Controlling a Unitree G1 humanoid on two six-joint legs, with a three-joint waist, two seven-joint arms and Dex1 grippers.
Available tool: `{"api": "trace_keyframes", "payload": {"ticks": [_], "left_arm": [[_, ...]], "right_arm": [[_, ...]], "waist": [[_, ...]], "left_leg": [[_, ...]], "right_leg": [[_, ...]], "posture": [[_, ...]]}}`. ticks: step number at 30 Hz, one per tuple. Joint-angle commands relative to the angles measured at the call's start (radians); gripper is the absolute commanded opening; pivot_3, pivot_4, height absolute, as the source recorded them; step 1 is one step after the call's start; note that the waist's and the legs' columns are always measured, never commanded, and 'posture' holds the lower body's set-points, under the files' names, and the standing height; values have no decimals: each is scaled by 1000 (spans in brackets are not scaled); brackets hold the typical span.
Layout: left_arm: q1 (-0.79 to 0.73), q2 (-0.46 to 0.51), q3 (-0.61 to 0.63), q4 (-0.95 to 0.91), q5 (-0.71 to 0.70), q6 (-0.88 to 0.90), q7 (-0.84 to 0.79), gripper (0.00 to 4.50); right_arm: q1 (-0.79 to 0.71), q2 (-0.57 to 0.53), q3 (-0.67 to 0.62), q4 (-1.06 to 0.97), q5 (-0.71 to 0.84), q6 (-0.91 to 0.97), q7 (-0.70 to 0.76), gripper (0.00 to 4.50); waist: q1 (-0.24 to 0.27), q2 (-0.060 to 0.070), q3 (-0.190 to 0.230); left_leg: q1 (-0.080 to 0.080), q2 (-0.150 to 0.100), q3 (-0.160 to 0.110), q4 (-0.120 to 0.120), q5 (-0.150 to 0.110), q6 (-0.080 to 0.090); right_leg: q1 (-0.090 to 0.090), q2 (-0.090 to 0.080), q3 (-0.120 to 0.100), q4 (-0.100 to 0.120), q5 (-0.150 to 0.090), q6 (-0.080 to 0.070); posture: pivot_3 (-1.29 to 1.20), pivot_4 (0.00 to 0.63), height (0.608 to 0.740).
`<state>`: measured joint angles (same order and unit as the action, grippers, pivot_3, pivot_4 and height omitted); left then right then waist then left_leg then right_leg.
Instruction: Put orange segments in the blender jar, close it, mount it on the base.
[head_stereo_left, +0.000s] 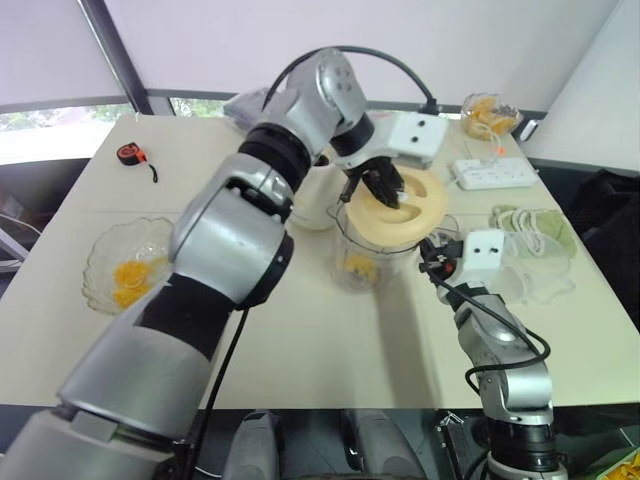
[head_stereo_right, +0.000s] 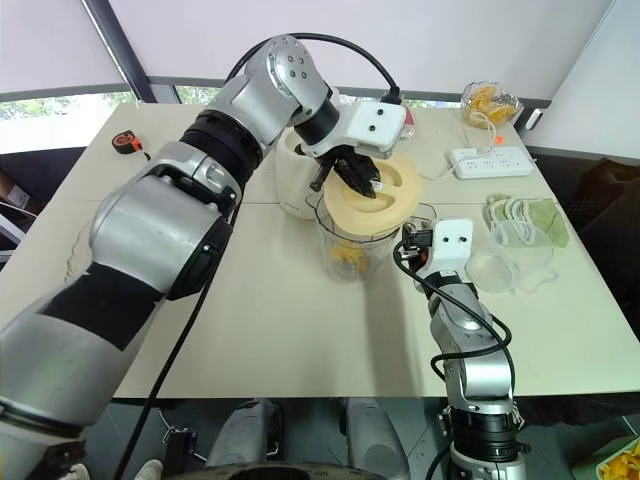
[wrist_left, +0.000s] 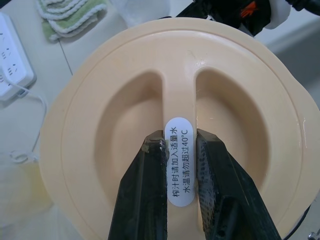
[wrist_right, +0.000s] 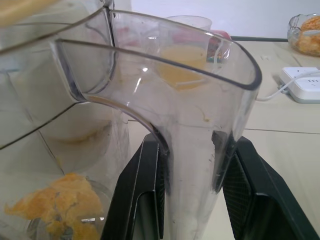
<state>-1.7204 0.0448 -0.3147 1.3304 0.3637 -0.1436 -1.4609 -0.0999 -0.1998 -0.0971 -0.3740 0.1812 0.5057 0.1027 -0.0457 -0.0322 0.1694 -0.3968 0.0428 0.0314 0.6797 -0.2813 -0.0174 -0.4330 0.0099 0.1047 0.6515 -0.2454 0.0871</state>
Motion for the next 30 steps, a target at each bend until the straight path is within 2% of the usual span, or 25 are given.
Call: {"api": "trace_keyframes", "payload": {"ticks": [1,2,7,17,30], "left_arm": [[34,-22,-64,28,69,67,47,234],[31,-24,-71,29,74,87,49,234],[27,-22,-83,27,73,137,21,234],[61,6,-138,26,116,133,-37,234],[12,22,-98,15,60,204,-92,234]], "right_arm": [[32,-24,32,-40,17,23,59,969],[36,-26,30,-42,19,25,59,969],[44,-35,32,-45,23,26,57,969],[50,-25,43,-26,18,4,50,969],[36,-22,57,23,12,-33,57,969]], "waist": [[1,0,-1],[1,0,-2],[0,2,-7],[-2,2,-16],[-12,3,-20]], "left_leg": [[4,0,0,0,-2,4],[7,0,0,0,-5,8],[7,0,0,0,-6,11],[7,0,0,0,-10,18],[8,0,0,0,-11,19]], "right_leg": [[4,0,0,-1,-1,0],[7,0,0,-2,-1,1],[8,0,0,-2,-2,1],[8,0,0,-2,-4,0],[7,1,0,-2,-6,-1]], "posture": [[0,150,740],[0,150,740],[0,150,740],[0,150,740],[0,150,740]]}}
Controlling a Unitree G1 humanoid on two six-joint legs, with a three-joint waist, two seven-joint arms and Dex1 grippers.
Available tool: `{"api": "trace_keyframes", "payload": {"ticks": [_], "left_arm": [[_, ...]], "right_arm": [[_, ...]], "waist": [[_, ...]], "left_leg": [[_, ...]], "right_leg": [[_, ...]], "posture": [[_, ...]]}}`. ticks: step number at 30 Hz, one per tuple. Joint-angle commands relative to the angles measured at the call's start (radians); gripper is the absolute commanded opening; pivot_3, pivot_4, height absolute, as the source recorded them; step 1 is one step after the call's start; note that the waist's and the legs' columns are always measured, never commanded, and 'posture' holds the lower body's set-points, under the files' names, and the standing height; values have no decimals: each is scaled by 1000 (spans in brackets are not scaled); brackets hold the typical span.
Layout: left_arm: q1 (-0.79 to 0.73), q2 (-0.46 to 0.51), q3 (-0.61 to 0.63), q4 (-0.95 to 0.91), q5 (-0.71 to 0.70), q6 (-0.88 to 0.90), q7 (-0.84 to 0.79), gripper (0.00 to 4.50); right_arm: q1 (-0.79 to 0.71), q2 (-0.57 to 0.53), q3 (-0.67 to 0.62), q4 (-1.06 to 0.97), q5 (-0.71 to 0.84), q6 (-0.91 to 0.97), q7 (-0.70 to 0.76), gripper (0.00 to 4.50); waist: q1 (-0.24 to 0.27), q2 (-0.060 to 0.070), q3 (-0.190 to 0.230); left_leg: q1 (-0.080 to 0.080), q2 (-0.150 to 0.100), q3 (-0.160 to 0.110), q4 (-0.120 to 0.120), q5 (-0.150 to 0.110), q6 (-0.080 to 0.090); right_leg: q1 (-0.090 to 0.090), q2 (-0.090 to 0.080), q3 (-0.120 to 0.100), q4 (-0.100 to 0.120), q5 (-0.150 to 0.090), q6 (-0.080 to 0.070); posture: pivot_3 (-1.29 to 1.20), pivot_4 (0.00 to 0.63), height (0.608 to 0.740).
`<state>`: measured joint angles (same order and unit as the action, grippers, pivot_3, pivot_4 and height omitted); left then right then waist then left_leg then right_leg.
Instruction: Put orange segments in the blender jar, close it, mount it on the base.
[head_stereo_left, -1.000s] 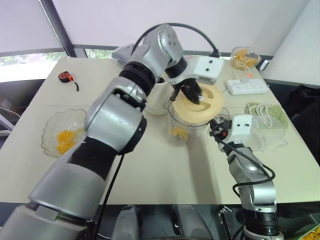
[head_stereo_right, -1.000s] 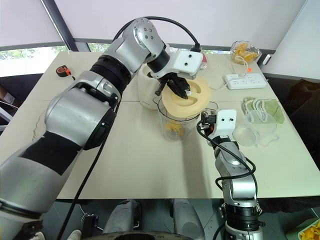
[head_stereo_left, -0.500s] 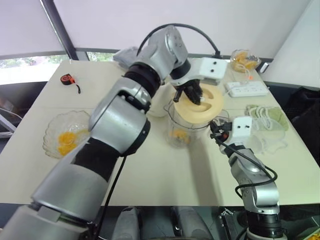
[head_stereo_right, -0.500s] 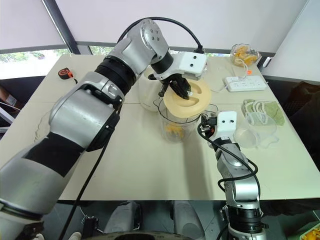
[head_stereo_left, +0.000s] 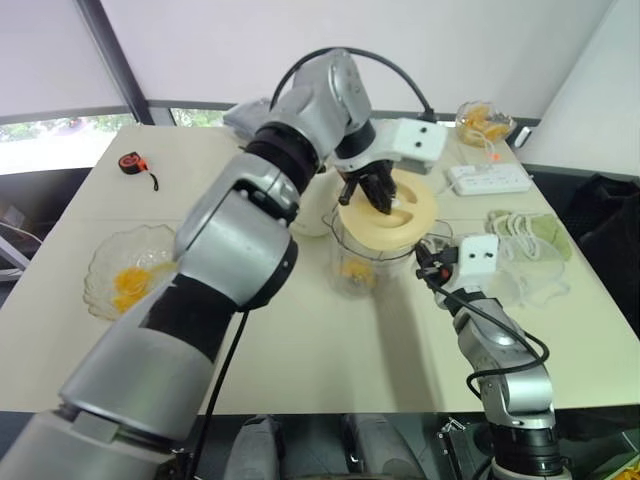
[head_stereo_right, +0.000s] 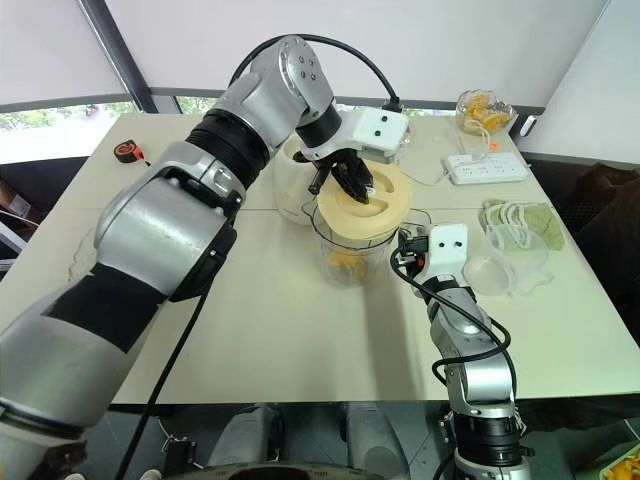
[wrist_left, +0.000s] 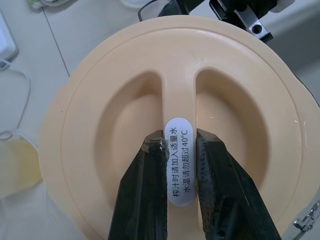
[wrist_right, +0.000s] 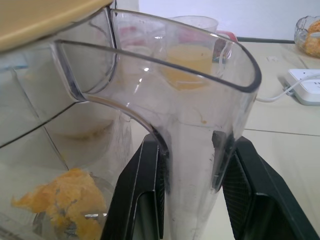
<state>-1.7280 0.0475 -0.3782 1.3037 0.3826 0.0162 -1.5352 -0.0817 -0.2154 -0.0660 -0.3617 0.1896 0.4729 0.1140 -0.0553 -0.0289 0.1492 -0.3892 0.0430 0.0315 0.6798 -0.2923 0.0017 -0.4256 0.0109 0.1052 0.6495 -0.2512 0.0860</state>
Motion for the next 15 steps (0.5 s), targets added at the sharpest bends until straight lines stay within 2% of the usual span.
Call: {"api": "trace_keyframes", "payload": {"ticks": [1,15], "left_arm": [[17,17,-30,42,38,63,-16,234],[40,20,-61,35,66,88,-19,234]], "right_arm": [[14,-7,28,16,3,-4,47,969],[-17,0,35,67,-8,-39,53,969]], "waist": [[-4,0,0],[-15,0,0]], "left_leg": [[0,0,0,0,0,0],[0,0,-1,0,0,0]], "right_leg": [[0,0,0,0,0,0],[0,0,0,0,0,0]], "posture": [[0,150,740],[0,150,740]]}}
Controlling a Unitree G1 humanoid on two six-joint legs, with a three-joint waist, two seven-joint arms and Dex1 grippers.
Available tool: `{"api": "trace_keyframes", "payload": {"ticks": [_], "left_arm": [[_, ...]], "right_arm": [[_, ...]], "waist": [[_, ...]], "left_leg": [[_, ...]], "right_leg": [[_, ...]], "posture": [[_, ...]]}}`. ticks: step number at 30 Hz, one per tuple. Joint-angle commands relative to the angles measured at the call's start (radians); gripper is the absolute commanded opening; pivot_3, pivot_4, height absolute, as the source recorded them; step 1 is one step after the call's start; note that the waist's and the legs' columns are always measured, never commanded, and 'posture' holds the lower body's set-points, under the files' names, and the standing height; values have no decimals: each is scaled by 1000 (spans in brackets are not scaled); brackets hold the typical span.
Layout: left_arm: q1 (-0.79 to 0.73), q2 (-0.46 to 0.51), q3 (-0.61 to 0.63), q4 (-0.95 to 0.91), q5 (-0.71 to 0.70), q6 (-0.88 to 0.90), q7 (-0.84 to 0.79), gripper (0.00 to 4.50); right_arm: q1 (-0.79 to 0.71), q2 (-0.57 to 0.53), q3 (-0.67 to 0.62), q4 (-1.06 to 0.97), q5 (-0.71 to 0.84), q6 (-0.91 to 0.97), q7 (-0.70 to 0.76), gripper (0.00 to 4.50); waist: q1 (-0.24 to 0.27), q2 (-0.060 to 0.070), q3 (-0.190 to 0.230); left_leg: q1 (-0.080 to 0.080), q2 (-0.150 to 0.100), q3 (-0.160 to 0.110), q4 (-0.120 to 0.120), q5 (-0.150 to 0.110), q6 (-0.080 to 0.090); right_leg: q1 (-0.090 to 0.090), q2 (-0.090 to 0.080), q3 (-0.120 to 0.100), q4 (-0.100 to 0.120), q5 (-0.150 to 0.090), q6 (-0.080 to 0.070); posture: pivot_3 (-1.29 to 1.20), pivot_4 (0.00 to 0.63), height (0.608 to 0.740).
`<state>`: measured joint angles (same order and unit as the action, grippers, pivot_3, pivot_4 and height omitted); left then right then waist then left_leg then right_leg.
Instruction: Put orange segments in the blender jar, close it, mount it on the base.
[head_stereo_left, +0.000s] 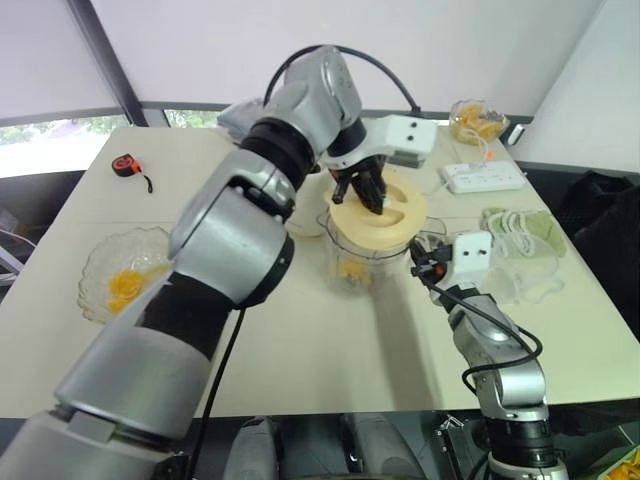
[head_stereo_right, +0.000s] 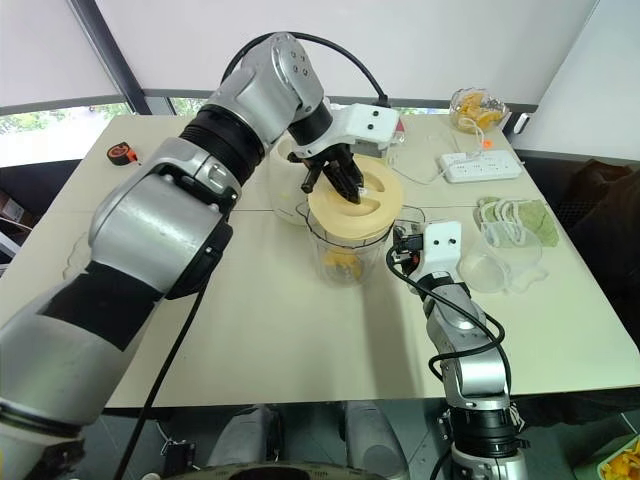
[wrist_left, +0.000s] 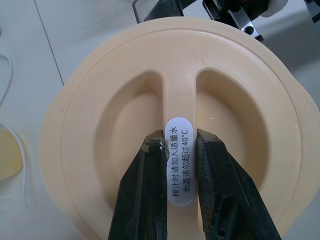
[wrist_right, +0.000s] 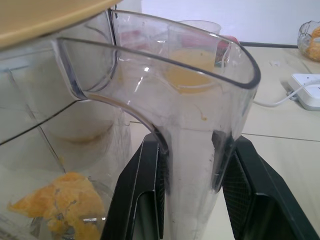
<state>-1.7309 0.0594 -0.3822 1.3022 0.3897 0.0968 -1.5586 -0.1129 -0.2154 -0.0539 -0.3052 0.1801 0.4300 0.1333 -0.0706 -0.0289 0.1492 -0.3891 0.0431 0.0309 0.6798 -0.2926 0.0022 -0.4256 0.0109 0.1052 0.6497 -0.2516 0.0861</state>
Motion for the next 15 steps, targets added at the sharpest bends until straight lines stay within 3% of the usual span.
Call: {"api": "trace_keyframes", "payload": {"ticks": [1,5,15], "left_arm": [[43,7,-57,35,60,8,11,234],[47,4,-63,29,69,-3,56,234],[81,19,-100,16,80,-18,-11,234]], "right_arm": [[15,-1,22,11,2,2,35,969],[11,-1,22,21,2,-4,37,969],[-3,-5,21,49,-2,-21,46,969]], "waist": [[0,0,0],[0,0,0],[-1,0,-3]], "left_leg": [[0,0,0,0,0,0],[0,0,0,0,0,0],[1,0,0,0,0,0]], "right_leg": [[0,0,0,0,0,0],[0,0,0,0,0,0],[1,0,0,0,0,0]], "posture": [[0,150,740],[0,150,740],[0,150,740]]}}
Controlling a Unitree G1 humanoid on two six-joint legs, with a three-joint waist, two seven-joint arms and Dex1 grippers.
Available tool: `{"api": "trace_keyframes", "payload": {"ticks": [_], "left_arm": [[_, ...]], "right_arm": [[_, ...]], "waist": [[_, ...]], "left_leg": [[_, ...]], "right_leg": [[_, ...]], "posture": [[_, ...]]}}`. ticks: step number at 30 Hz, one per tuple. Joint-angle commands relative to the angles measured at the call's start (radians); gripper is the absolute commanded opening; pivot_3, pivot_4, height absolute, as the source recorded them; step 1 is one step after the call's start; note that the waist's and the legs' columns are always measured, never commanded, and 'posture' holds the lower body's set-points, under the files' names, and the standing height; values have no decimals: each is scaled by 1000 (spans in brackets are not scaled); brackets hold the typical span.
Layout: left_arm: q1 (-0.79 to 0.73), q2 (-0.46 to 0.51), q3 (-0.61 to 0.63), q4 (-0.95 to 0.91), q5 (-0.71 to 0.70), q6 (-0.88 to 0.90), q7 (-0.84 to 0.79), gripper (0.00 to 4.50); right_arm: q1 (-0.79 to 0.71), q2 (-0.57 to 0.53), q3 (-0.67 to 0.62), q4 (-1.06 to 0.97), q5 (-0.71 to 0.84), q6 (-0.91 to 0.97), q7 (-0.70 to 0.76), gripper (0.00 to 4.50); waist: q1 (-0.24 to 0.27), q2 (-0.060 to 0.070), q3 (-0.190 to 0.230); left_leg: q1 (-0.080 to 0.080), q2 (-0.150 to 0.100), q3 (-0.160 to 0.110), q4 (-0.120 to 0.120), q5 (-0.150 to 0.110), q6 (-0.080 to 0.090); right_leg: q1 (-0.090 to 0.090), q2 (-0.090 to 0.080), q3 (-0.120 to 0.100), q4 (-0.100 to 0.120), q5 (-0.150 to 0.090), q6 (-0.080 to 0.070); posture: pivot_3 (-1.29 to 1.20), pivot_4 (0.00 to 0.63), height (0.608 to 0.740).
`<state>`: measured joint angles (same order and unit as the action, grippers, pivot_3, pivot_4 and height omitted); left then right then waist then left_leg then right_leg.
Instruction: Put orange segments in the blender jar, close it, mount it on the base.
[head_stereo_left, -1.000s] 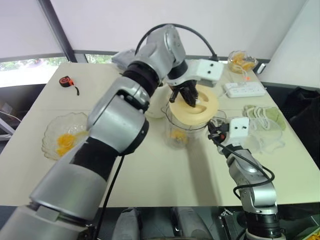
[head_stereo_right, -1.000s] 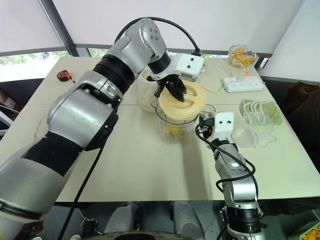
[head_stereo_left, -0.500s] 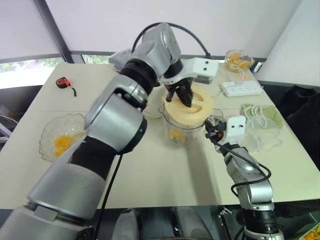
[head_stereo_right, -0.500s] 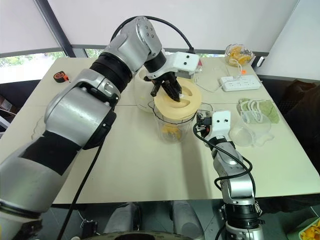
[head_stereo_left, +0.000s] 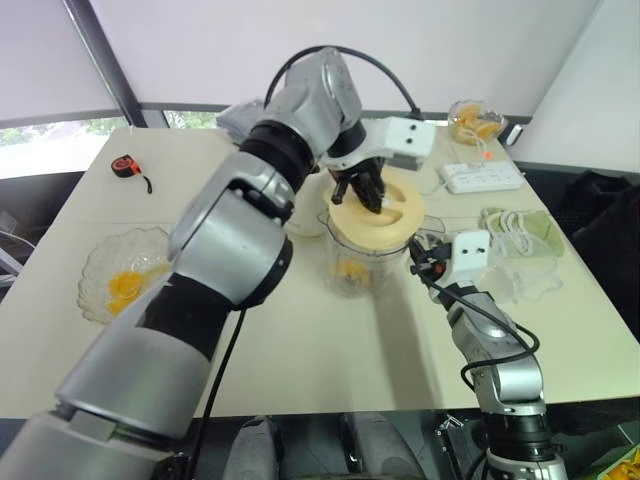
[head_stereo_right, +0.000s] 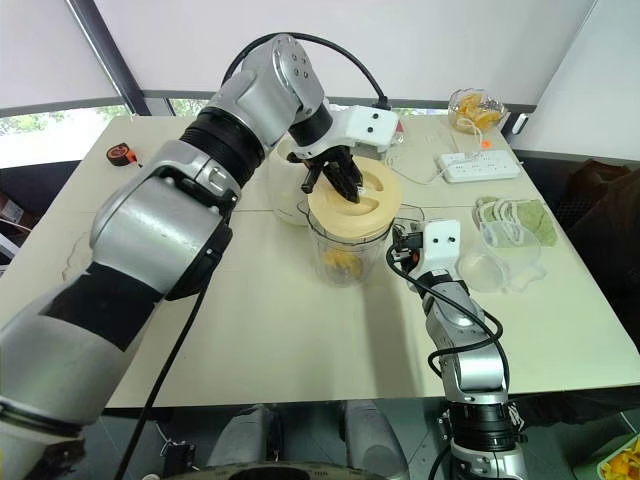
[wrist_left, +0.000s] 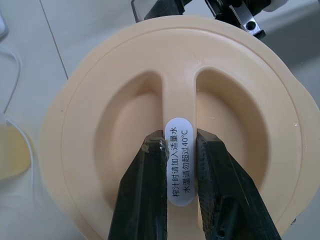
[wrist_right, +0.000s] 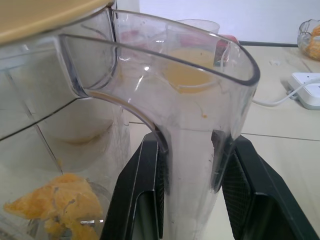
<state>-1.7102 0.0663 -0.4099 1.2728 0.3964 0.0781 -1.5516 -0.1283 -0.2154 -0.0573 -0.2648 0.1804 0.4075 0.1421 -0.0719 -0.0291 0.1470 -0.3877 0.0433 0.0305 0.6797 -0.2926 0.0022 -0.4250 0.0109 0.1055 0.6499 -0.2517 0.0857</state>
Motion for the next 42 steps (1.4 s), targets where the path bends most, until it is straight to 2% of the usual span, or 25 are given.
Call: {"api": "trace_keyframes", "payload": {"ticks": [1,9,16,19,24,29,32,37,42], "left_arm": [[59,14,-72,41,71,-2,-20,234],[44,21,-79,26,49,7,-63,234],[103,-5,-98,32,80,16,15,234],[113,-24,-82,41,73,77,107,234],[111,-74,-6,56,20,301,277,234],[87,-103,41,47,-14,448,340,234],[84,-114,41,43,-21,515,321,234],[86,-121,48,31,-30,554,327,234],[96,-108,22,17,-10,501,301,234]], "right_arm": [[11,-5,23,13,-1,0,38,969],[-8,-9,20,36,-3,-12,51,969],[-11,-3,28,49,-7,-23,59,969],[0,1,31,42,-9,-23,56,969],[16,8,31,34,-12,-23,53,969],[20,14,34,33,-15,-19,52,969],[19,15,38,34,-16,-17,56,969],[13,14,42,40,-17,-14,64,969],[10,13,47,46,-17,-16,69,969]], "waist": [[0,0,-2],[-3,-1,0],[-3,-1,-1],[0,-2,-4],[4,-1,-6],[6,3,-9],[3,4,-10],[2,3,-10],[2,3,-11]], "left_leg": [[0,0,0,0,0,0],[0,0,-1,0,0,0],[1,1,-1,-1,0,0],[4,1,-2,-1,0,0],[17,1,-6,-1,-1,1],[15,2,-9,-1,-2,0],[14,-2,-7,-1,-2,0],[14,-8,-7,-2,-2,1],[14,-8,-8,-5,-2,1]], "right_leg": [[0,0,0,0,0,0],[-1,1,1,0,0,-2],[0,2,1,0,-1,-1],[3,2,1,0,-2,0],[15,1,1,-6,-5,0],[21,-4,1,-17,-5,0],[22,-7,2,-20,-5,1],[23,-13,3,-21,-7,5],[23,-13,3,-21,-8,6]], "posture": [[0,150,740],[0,150,740],[0,150,740],[0,150,740],[0,150,740],[0,150,740],[0,150,740],[0,150,740],[0,150,740]]}}
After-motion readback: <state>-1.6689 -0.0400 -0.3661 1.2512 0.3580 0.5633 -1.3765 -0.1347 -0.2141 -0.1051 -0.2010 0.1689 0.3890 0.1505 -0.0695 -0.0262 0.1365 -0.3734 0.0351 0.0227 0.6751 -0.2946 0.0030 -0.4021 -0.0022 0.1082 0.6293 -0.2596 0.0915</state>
